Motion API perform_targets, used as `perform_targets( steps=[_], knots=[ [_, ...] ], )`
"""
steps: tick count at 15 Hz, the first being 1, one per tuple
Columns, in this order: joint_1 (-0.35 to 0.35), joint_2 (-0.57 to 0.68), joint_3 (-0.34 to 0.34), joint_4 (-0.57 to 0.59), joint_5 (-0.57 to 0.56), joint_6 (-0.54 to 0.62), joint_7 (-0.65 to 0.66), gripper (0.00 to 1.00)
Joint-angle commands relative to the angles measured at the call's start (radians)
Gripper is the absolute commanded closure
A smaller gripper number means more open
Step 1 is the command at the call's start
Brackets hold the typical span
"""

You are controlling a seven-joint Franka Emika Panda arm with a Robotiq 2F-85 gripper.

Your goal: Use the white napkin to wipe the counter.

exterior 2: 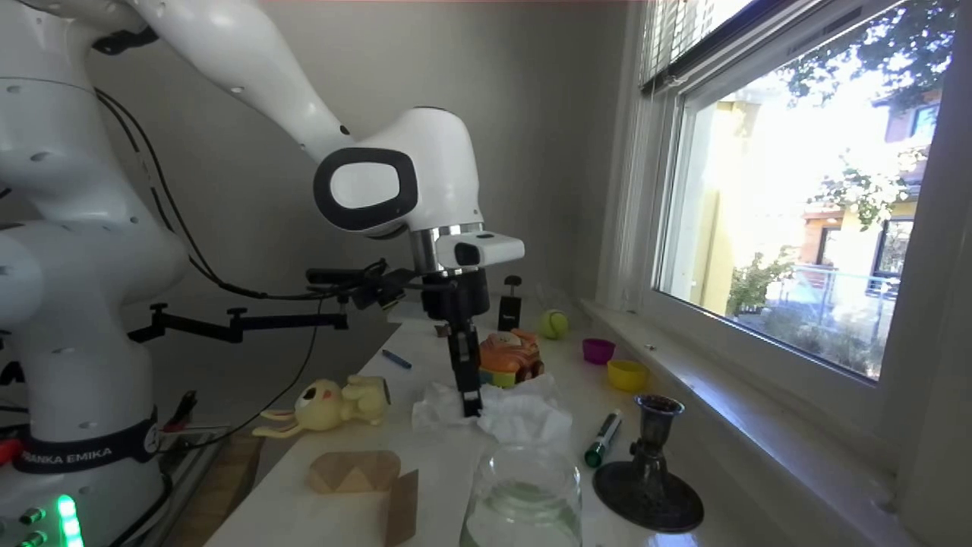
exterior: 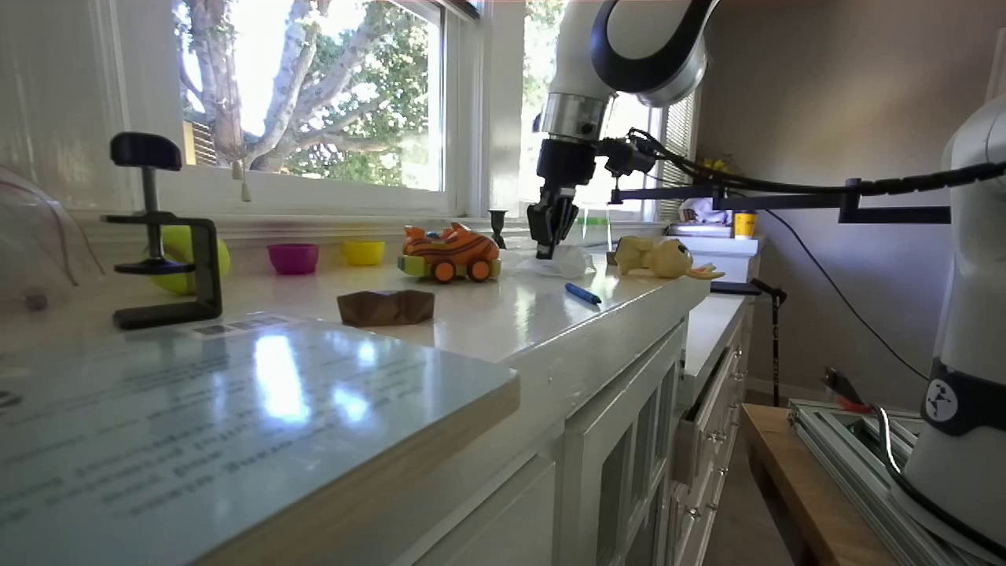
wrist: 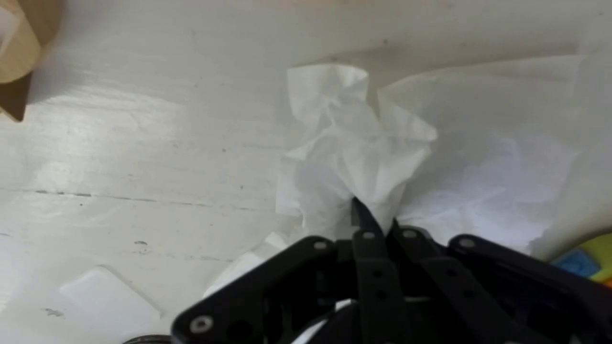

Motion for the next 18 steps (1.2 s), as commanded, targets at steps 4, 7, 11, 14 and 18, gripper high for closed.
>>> perform_targets(
  steps=[4, 7, 11, 14, 18],
  knots=[
    [-0.112, -0.023, -0.052, -0.038, -0.056, -0.016, 0.036, 1.00],
    [-0.156, -0.022, -0.072, -0.034, -0.057, -0.018, 0.045, 1.00],
    [-0.149, -0.020, -0.075, -0.028, -0.022, -0.016, 0.029, 1.00],
    [-0.097, -0.035, -0.057, -0.039, 0.011, -0.010, 0.000, 1.00],
    [-0.015, -0.047, -0.031, -0.052, 0.044, -0.006, -0.028, 1.00]
  ],
)
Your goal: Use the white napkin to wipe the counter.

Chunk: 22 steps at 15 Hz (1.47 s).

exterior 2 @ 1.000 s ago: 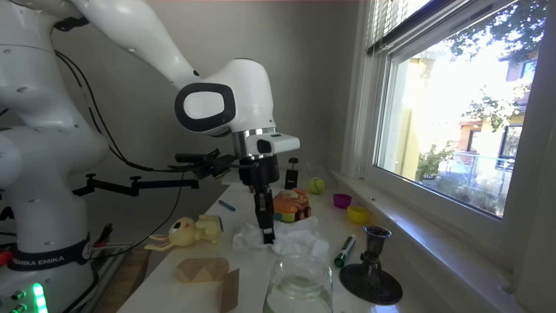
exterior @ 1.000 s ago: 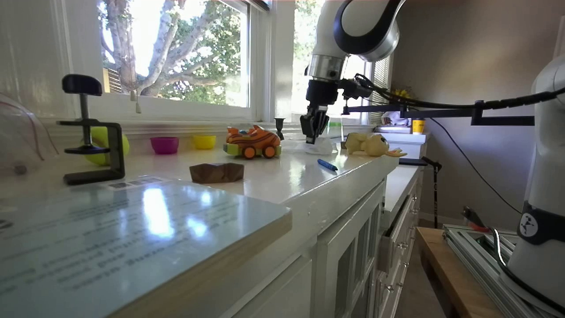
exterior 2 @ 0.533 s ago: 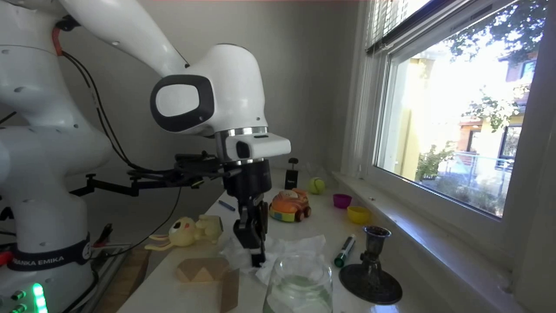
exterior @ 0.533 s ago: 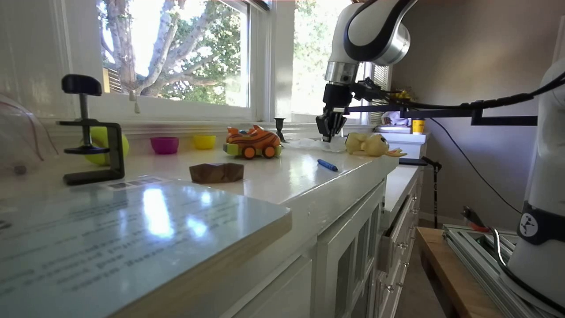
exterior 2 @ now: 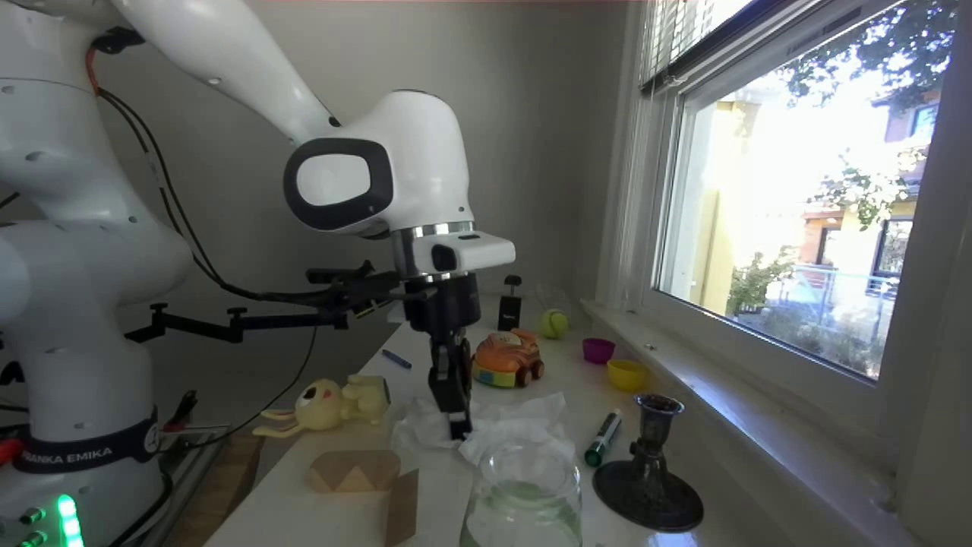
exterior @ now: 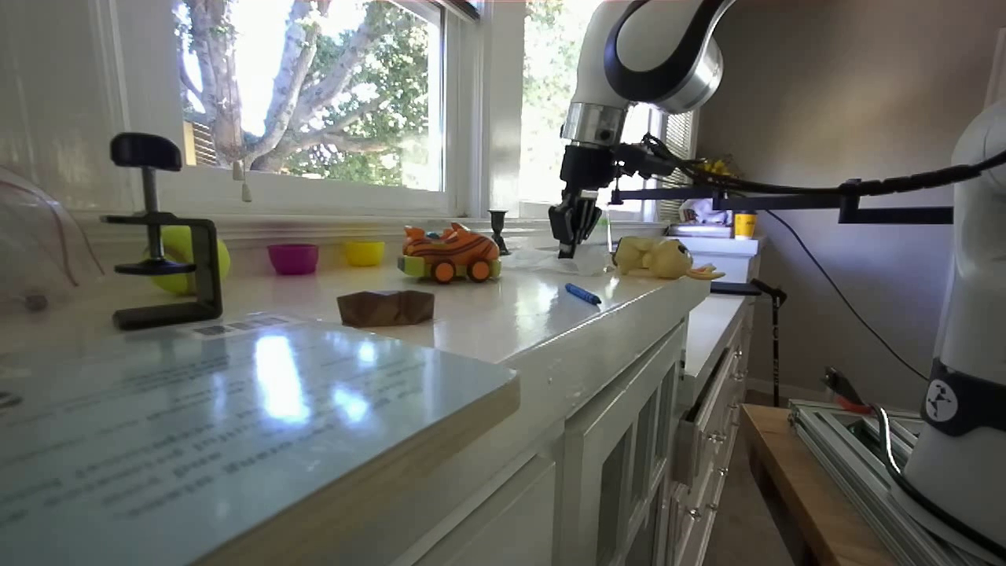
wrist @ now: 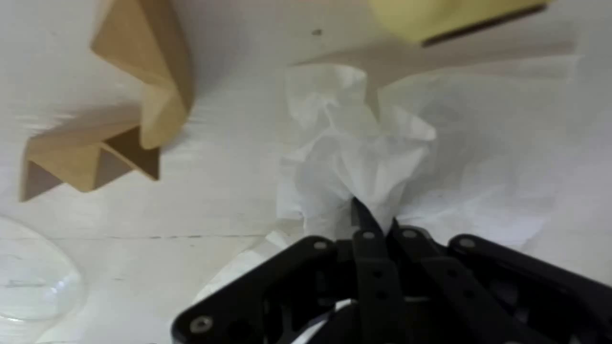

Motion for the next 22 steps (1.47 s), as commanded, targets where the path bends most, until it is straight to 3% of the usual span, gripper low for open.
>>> perform_targets(
  steps=[1, 16, 17, 19, 22],
  knots=[
    [0.070, -0.025, 0.018, -0.031, 0.046, -0.006, -0.032, 1.00],
    [0.071, -0.003, 0.008, 0.016, 0.028, 0.006, -0.017, 0.97],
    [0.070, -0.003, 0.007, 0.020, 0.029, 0.003, -0.013, 0.72],
    [0.066, -0.003, 0.007, 0.031, 0.027, -0.002, -0.006, 0.68],
    [0.066, -0.009, 0.004, 0.052, 0.032, -0.003, -0.006, 0.48]
  ],
)
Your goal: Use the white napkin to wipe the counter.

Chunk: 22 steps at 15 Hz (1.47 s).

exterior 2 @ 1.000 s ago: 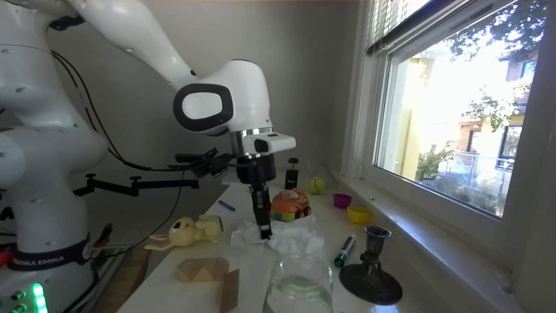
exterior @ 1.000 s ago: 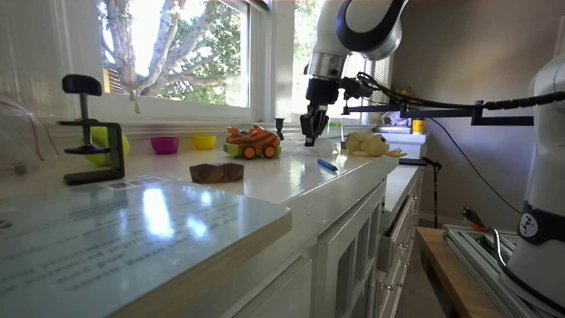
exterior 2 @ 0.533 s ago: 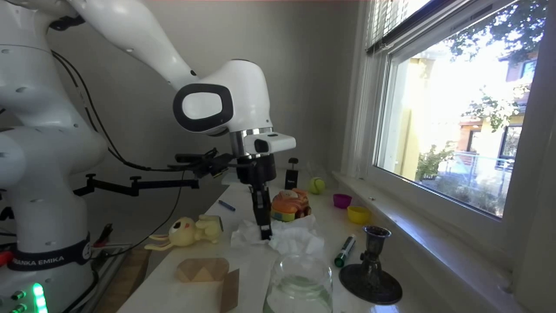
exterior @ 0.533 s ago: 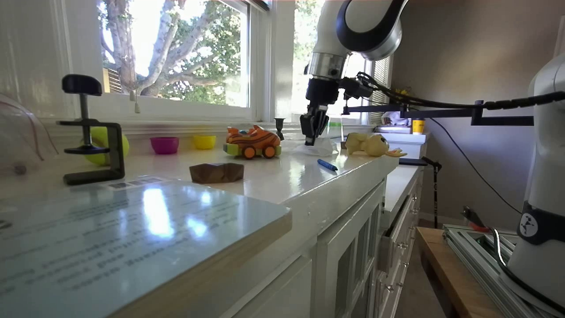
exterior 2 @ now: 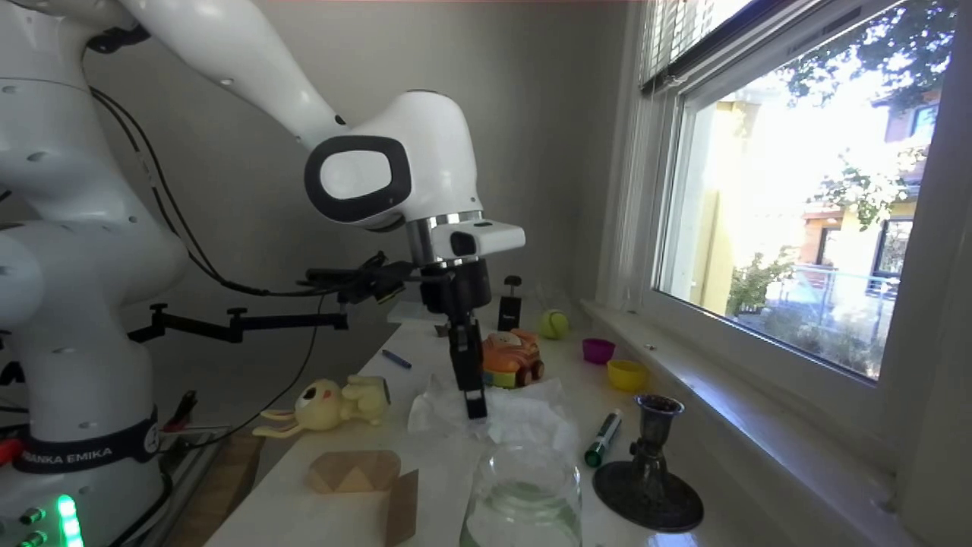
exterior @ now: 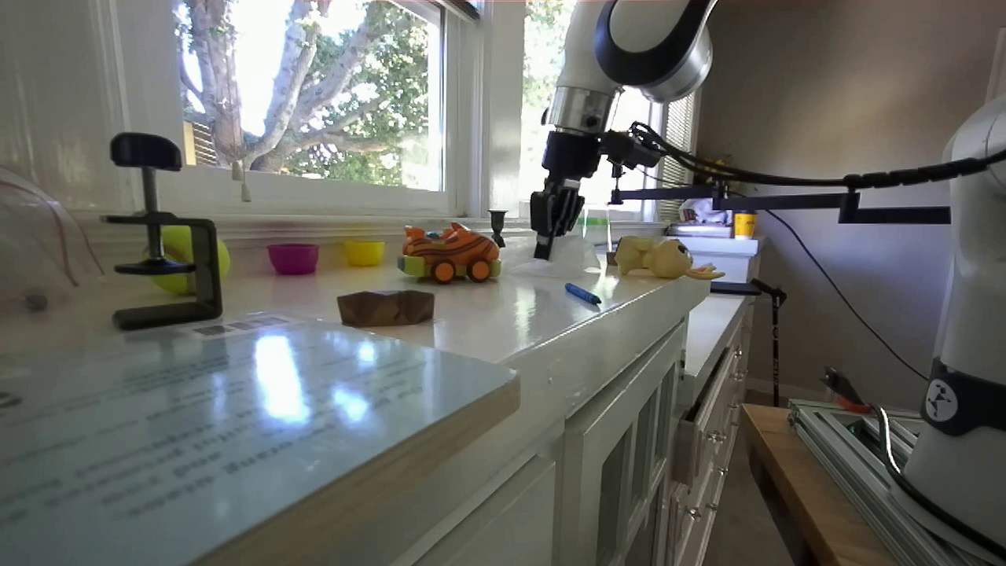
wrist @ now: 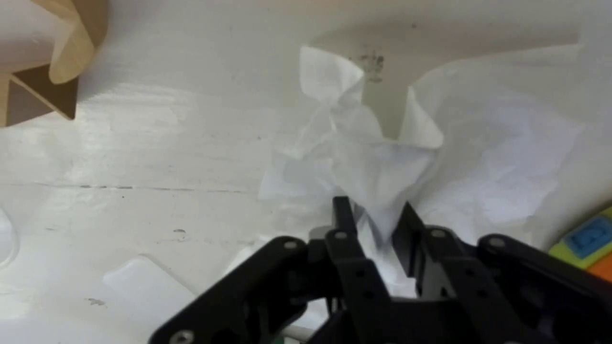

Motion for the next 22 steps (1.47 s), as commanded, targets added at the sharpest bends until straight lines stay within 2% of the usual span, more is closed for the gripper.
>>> perform_targets(
  steps=[1, 5, 7, 10, 19, 20, 22],
  knots=[
    [-0.005, -0.008, -0.001, 0.035, 0.022, -0.006, -0.004, 0.42],
    [0.008, -0.025, 0.002, 0.065, 0.029, -0.004, -0.018, 0.13],
    [0.042, -0.039, -0.011, 0.070, 0.077, -0.003, -0.063, 0.01],
    [0.086, -0.066, -0.015, 0.074, 0.157, -0.033, -0.110, 0.00],
    [0.062, -0.127, 0.078, 0.189, 0.095, -0.396, 0.018, 0.00],
    [0.071, -0.114, 0.058, 0.168, 0.116, -0.332, -0.022, 0.00],
    [0.072, -0.115, 0.061, 0.171, 0.116, -0.341, -0.020, 0.00]
  ],
)
